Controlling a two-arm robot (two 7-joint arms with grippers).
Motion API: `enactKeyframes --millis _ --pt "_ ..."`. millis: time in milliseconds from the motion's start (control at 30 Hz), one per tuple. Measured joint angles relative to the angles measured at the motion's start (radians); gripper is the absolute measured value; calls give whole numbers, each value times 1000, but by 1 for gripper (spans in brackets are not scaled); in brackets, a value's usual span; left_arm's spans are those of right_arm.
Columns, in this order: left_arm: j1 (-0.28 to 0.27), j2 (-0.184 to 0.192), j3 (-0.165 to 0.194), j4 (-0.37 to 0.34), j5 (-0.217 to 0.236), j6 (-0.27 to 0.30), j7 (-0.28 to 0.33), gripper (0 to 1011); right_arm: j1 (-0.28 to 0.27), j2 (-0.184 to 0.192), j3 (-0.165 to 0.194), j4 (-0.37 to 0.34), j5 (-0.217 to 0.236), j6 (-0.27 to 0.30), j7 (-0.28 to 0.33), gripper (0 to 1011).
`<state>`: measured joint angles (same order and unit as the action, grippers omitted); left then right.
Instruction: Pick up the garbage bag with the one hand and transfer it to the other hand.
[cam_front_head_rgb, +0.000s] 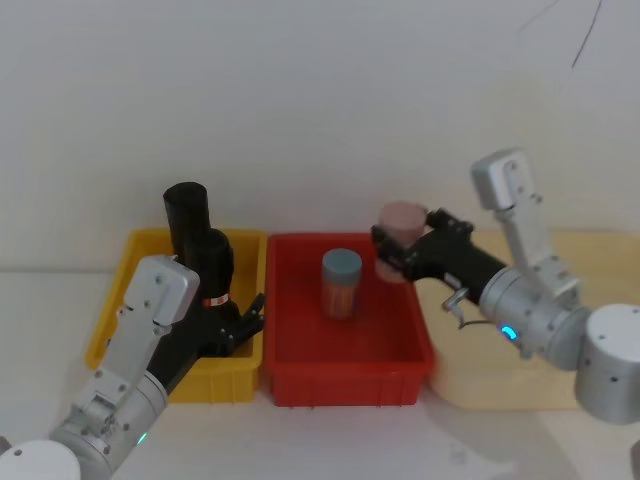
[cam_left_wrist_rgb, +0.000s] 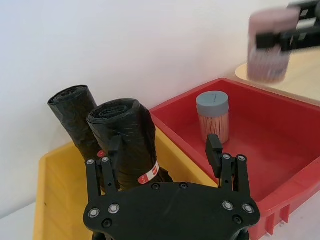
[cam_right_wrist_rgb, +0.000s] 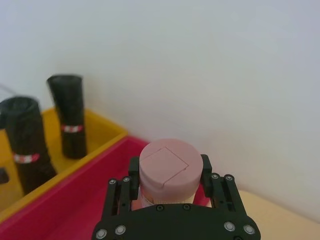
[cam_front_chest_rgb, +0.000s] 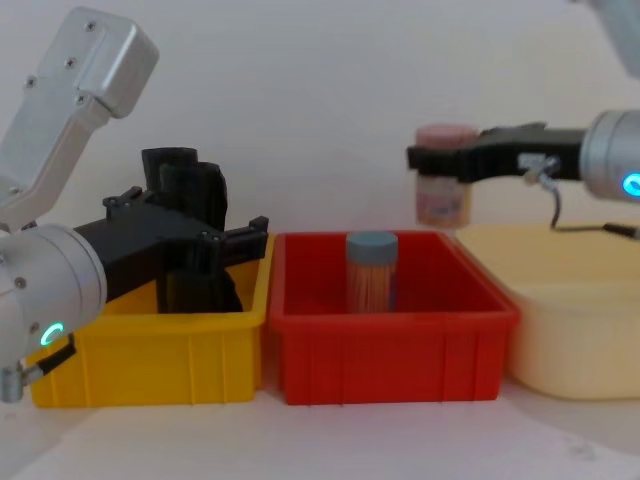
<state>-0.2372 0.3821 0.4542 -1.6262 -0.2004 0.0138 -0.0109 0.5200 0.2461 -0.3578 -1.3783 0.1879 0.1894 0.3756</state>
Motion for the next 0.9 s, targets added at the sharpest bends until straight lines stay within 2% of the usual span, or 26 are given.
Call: enactKeyframes --millis 433,633,900 --pt "0 0 0 0 0 0 0 1002 -34 58 108 -105 47 66 -60 695" --pt "0 0 0 0 0 0 0 1002 -60 76 135 -126 56 101 -84 696" --pt "0 0 0 0 0 0 0 1002 -79 90 145 -127 59 141 -96 696"
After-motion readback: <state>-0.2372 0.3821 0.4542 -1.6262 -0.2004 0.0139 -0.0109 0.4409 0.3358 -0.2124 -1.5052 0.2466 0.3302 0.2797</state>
